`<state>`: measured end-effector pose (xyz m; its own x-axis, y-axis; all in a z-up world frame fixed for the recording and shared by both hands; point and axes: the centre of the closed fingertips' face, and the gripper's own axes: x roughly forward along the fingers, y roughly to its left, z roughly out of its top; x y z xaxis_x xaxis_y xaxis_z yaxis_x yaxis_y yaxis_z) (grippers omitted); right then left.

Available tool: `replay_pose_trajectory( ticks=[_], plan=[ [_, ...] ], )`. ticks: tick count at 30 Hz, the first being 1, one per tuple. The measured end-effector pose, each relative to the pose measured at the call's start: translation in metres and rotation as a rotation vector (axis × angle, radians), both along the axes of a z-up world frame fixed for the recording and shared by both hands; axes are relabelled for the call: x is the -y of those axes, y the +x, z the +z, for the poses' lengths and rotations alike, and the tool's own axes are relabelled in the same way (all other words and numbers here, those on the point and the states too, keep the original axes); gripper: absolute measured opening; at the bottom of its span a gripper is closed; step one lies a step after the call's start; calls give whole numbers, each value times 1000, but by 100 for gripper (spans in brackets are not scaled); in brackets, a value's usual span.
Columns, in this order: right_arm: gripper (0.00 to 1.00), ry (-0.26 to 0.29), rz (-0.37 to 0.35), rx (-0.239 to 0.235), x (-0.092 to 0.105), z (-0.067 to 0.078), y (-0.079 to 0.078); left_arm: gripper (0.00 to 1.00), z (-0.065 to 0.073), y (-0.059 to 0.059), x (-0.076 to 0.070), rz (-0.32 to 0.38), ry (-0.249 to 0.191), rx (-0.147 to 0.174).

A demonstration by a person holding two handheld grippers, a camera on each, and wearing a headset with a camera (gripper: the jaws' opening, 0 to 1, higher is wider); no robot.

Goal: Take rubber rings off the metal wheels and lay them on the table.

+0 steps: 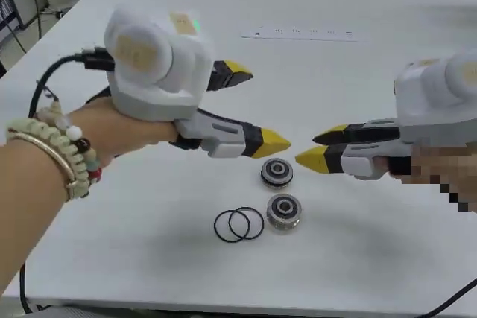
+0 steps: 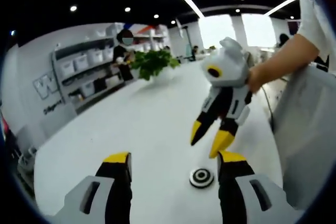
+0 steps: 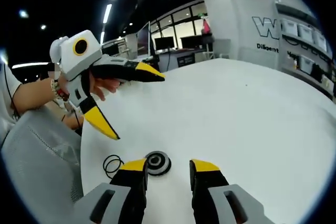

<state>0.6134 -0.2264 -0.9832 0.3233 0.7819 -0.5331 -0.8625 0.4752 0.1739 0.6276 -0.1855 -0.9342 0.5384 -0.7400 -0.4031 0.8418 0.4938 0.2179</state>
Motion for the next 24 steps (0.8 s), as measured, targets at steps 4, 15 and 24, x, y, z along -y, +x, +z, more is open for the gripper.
replay_pose_trajectory(
  ticks=[4,15,24],
  plan=[
    [26,-28,13,-2,0,-9,-3,63,-15,4,0,30,4,-8],
    [26,-83,50,2,-3,-22,-12,45,-42,-7,16,27,-14,-87],
    [26,-112,72,1,-6,-33,-17,26,-53,-9,16,52,-31,-139]
  ],
)
